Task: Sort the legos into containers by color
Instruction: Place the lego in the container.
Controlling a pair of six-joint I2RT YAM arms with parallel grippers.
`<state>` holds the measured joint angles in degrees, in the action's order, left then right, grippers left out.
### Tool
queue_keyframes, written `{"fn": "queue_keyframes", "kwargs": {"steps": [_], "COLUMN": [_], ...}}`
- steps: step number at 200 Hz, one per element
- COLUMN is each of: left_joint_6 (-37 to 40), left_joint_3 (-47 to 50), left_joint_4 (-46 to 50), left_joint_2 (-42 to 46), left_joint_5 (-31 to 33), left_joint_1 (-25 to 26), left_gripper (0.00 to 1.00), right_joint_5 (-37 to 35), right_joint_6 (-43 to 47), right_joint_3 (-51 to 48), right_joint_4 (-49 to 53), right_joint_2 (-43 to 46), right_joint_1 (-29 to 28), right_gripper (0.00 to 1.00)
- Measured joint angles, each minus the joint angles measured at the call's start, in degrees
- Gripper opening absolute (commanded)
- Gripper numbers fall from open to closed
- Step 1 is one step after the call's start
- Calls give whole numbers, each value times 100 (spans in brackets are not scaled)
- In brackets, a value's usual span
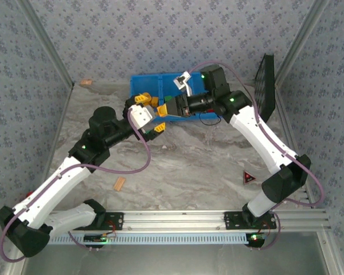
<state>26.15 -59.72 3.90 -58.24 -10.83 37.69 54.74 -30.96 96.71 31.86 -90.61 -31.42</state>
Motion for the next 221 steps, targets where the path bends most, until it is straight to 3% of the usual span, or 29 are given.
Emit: {"fn": "queue_keyframes", "kwargs": {"steps": [47, 87, 139, 176, 199, 221], "left_joint_6": [39, 7, -83, -157, -234, -328], "left_joint_3": [-50, -153, -278, -339, -358, -376], "left_joint_4": [-20, 39, 267, 413, 503, 586], "left_joint_2": [-173, -302, -308, -308, -308, -308], "left_joint_5": [-4, -59, -310, -437, -509, -592], "left_joint_1": [26, 26, 31, 31, 33, 31], "left_gripper": [94, 86, 60, 56, 40, 33], "right_joint_5": [184, 221, 232, 232, 227, 208], "right_joint_6": [-81, -120, -101, -94, -55, -2], "right_joint_3": [0, -2, -2, -2, -9, -24], "right_joint_4": [-59, -87, -92, -129, -133, -142], "right_joint_2": [0, 0, 0, 0, 0, 0], "right_joint_1": [-151, -258, -282, -299, -313, -313], "right_gripper": [26, 26, 26, 26, 26, 28]}}
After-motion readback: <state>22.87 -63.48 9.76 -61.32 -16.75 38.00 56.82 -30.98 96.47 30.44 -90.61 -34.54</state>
